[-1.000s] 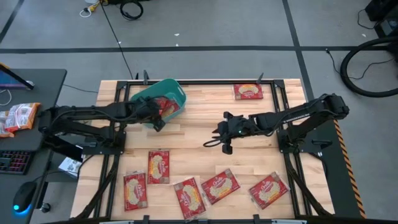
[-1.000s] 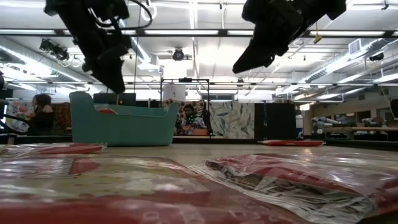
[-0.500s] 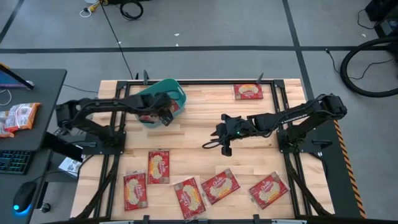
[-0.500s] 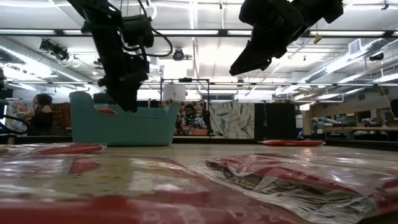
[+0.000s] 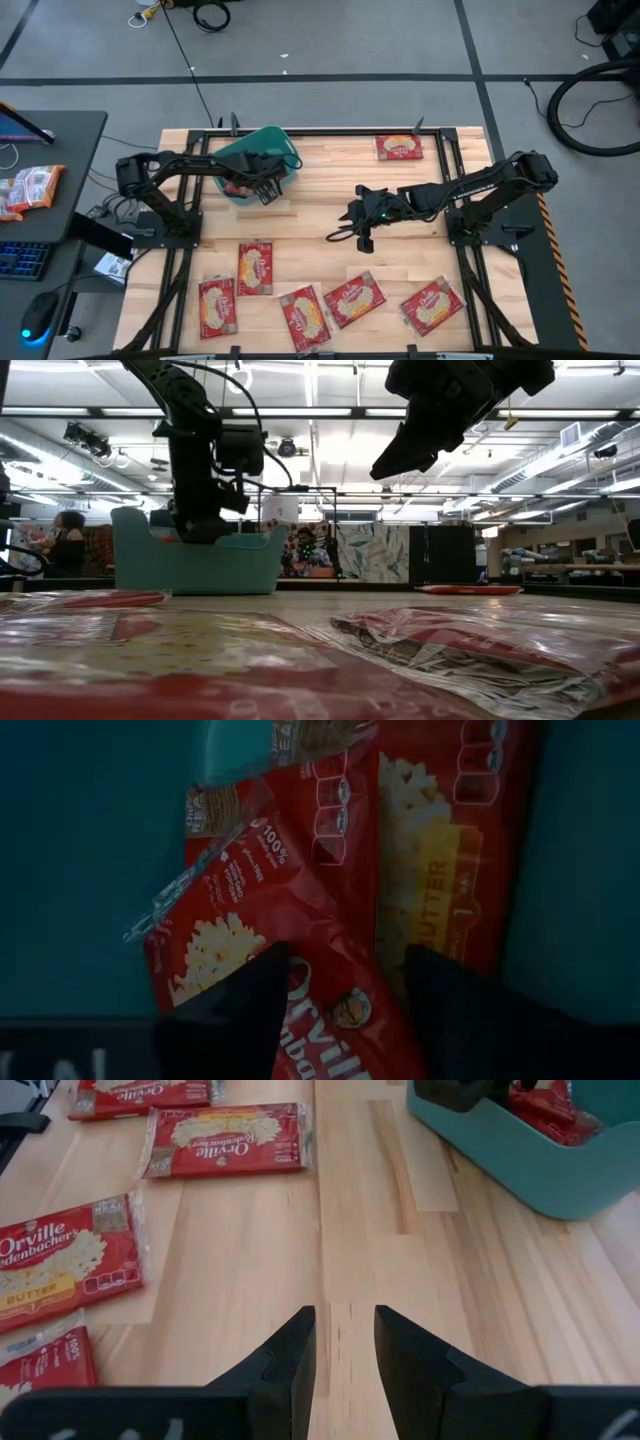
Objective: Sort popcorn bags into baskets
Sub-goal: Put the popcorn bag into the bin
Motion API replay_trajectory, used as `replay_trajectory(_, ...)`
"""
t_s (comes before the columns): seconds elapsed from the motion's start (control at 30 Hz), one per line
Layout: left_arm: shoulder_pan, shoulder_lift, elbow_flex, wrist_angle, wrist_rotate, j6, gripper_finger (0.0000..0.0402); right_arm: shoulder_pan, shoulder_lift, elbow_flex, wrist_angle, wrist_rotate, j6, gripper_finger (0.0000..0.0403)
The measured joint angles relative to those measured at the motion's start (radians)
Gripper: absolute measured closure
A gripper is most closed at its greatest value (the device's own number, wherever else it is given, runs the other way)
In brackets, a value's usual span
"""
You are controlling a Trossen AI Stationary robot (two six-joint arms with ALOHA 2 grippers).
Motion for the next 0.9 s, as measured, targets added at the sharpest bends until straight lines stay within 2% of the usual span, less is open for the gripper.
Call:
replay_trajectory(0.13,0.000,0.003,0.000,-0.023,-0.006,-0.002,0.0237,0.000,0.000,0.000,0.000,-0.002,0.000,0.0293)
replay_trajectory(0.5,-0.011,0.001,0.000,-0.068,-0.011,0.015,0.0380,0.000,-0.001,0.000,0.000,-0.002,0.008,0.0293)
replay_trajectory(0.73,-0.062,-0.040,0.044,-0.122,-0.047,0.070,0.0393,0.000,-0.001,0.000,0.002,-0.002,0.008,0.0293)
replay_trajectory(0.9,-0.116,-0.058,0.084,-0.130,-0.103,0.269,0.0392,0.002,-0.001,0.000,0.000,-0.009,0.011,0.0293)
